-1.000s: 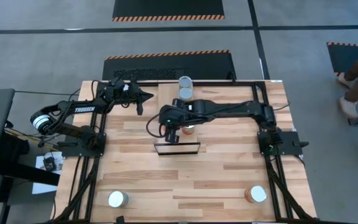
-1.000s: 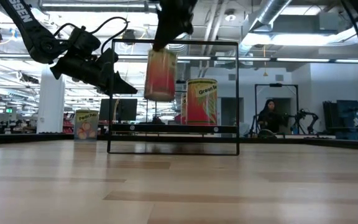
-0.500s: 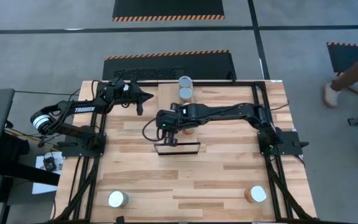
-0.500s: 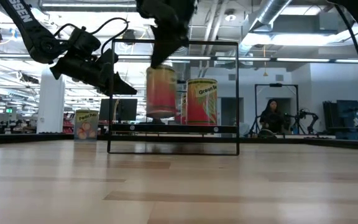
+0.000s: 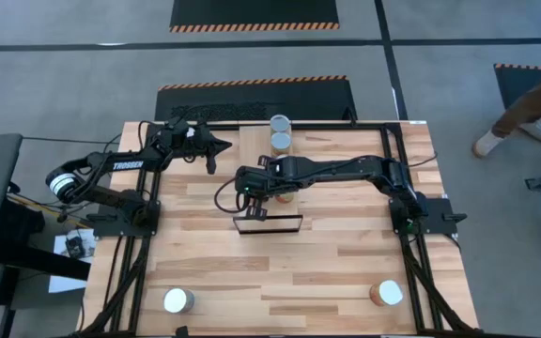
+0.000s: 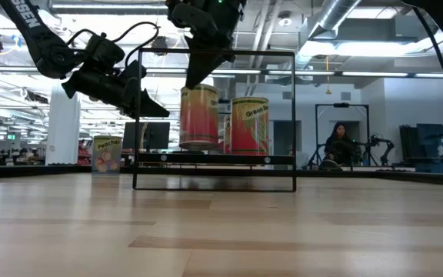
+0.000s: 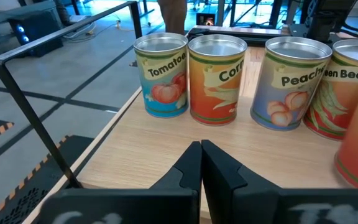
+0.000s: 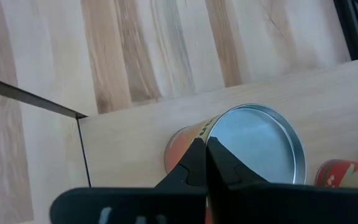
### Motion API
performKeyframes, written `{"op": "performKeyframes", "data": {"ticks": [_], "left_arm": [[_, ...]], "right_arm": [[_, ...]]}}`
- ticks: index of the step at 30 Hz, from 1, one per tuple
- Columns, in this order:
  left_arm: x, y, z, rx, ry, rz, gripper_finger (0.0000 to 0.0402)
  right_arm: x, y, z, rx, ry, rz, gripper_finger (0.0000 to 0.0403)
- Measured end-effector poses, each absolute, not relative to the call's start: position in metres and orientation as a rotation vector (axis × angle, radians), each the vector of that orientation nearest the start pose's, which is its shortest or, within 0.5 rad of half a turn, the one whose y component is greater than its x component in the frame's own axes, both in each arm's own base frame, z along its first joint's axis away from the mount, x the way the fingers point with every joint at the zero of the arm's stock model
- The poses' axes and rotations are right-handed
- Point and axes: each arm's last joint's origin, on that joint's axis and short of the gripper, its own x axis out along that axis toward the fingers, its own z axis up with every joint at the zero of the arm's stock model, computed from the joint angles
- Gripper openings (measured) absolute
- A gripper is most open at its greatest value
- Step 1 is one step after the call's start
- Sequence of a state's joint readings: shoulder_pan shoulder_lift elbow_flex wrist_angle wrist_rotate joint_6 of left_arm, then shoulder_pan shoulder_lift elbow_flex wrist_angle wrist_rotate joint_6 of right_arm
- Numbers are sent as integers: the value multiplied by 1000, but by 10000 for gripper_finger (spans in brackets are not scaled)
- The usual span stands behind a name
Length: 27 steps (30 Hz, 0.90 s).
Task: Pick and place cans onto a shelf
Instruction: Align the canned green peas with the other canned green peas on the shelf
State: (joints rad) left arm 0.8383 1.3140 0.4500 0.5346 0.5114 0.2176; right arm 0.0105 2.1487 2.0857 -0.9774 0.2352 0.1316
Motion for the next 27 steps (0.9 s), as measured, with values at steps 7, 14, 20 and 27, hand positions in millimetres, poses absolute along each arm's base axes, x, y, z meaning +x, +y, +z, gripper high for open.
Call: {"op": "performKeyframes", "data": {"ticks": [7,14,20,27], "left_arm": [[175,173,181,8,291,293,0],[175,173,181,8,291,294,0],[175,173,181,7,292,293,0],[175,173,181,7,293,293,0]], "right_arm": [[462,-2,287,7,1000,-278,7],[463,-2,288,11,992,-280,7],[463,-2,288,12,993,-280,7],[463,-2,287,16,994,-284,7]]}}
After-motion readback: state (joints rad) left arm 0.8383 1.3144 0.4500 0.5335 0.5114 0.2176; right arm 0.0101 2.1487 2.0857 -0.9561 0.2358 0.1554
